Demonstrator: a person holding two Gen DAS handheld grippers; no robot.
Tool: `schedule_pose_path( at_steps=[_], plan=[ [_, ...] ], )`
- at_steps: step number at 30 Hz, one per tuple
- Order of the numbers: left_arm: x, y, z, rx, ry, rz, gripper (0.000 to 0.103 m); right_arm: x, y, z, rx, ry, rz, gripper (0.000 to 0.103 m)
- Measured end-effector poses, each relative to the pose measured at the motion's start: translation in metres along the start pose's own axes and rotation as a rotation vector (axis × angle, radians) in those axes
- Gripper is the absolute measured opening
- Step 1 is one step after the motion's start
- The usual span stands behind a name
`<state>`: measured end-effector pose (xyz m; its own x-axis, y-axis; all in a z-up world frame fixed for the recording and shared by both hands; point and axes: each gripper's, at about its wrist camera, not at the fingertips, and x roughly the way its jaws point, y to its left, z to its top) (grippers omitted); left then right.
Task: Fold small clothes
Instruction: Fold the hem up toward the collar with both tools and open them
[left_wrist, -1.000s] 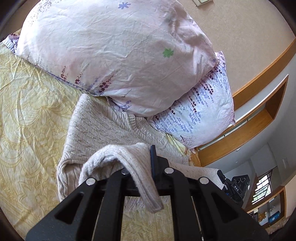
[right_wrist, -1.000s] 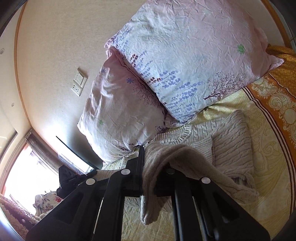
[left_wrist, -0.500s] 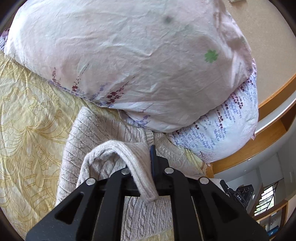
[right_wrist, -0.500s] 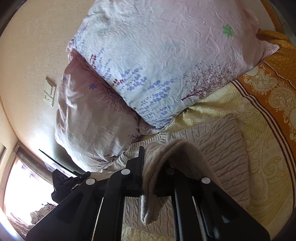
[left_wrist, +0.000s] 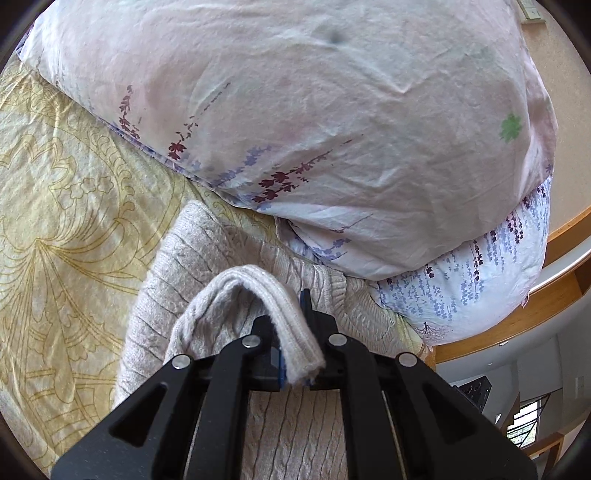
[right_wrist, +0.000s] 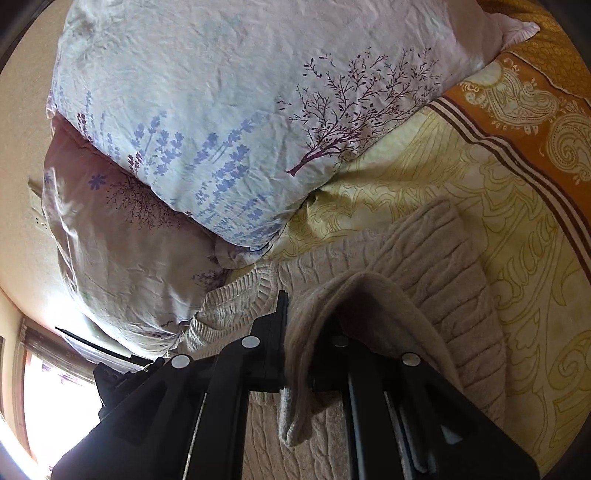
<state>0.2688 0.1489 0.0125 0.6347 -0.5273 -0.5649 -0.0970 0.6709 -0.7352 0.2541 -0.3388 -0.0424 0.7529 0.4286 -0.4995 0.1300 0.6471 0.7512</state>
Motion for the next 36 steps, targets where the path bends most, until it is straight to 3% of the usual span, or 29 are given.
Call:
schedule_pose_path(
  at_steps=[4, 10, 13, 15, 18, 24, 30, 34, 36],
  plan=[
    [0.010, 0.005, 0.006, -0.033, 0.001, 0.003, 0.006, 0.006, -0.001, 0.007, 0.021, 0.010, 0.008, 0.008],
    [0.023, 0.009, 0.010, -0.073, 0.018, 0.030, 0.008, 0.020, -0.019, 0.013, 0.201, 0.058, 0.056, 0.016],
    [0.027, 0.008, 0.012, -0.076, 0.027, 0.030, 0.014, 0.019, -0.018, 0.017, 0.251, 0.057, 0.103, 0.036],
    [0.030, 0.004, 0.014, -0.076, 0.031, 0.021, 0.021, 0.017, -0.014, 0.022, 0.263, 0.046, 0.137, 0.058],
    [0.032, -0.002, 0.016, -0.070, 0.022, 0.012, 0.033, 0.019, -0.003, 0.025, 0.239, 0.040, 0.130, 0.069],
    [0.033, -0.003, 0.023, -0.084, 0.005, 0.014, 0.039, 0.021, -0.002, 0.025, 0.239, 0.026, 0.116, 0.068],
    [0.013, 0.007, 0.029, -0.080, 0.002, 0.022, 0.042, -0.010, -0.018, 0.028, 0.247, -0.047, -0.011, 0.067],
    [-0.019, 0.009, 0.033, -0.012, -0.037, 0.103, 0.071, -0.042, -0.022, 0.024, 0.177, -0.124, -0.137, 0.065],
    [-0.032, 0.013, 0.035, 0.028, -0.047, 0.146, 0.073, -0.047, -0.021, 0.022, 0.110, -0.113, -0.180, 0.059]
  ],
)
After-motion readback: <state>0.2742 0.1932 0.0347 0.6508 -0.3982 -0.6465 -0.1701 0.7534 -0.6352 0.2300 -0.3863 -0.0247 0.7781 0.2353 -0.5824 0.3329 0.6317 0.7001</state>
